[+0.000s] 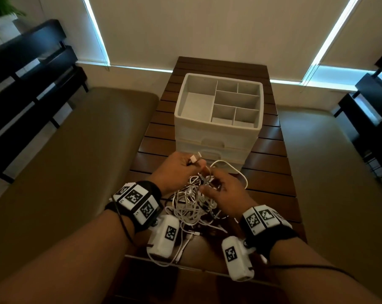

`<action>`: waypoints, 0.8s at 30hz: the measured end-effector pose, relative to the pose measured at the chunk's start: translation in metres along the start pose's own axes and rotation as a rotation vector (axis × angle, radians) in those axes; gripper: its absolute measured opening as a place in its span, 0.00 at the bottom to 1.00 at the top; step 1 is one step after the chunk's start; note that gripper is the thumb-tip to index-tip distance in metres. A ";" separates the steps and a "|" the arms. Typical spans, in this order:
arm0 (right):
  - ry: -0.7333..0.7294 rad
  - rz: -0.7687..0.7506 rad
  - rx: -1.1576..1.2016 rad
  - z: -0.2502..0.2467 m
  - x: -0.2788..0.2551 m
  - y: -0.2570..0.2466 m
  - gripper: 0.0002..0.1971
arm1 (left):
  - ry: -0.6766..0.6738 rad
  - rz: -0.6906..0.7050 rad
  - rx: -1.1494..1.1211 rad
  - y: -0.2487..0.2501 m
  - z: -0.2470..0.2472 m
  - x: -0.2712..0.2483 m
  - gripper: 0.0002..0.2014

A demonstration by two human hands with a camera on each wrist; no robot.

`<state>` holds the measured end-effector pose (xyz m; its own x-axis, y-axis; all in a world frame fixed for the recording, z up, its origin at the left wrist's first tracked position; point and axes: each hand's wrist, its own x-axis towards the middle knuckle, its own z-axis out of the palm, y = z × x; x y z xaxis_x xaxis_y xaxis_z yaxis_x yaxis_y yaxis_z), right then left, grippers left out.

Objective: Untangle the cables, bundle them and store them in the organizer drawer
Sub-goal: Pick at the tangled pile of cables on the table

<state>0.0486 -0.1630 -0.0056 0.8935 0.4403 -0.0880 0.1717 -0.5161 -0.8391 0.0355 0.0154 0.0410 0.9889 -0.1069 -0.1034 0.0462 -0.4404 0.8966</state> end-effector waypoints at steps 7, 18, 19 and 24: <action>0.249 0.064 -0.198 -0.008 0.013 0.009 0.05 | 0.226 -0.083 -0.047 -0.002 -0.005 -0.002 0.13; 0.022 0.176 -0.408 -0.015 0.007 -0.007 0.08 | 0.269 0.031 0.605 0.017 0.025 -0.007 0.12; 0.043 0.160 -0.394 -0.014 0.008 -0.008 0.08 | 0.189 0.038 0.682 0.016 0.031 -0.006 0.14; 0.066 0.082 -0.235 -0.017 0.000 -0.007 0.08 | 0.157 0.037 0.481 0.000 0.034 -0.002 0.14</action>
<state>0.0542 -0.1720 0.0089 0.9324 0.3448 -0.1086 0.1825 -0.7082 -0.6820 0.0289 -0.0150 0.0263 0.9997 -0.0114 0.0234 -0.0231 -0.8038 0.5945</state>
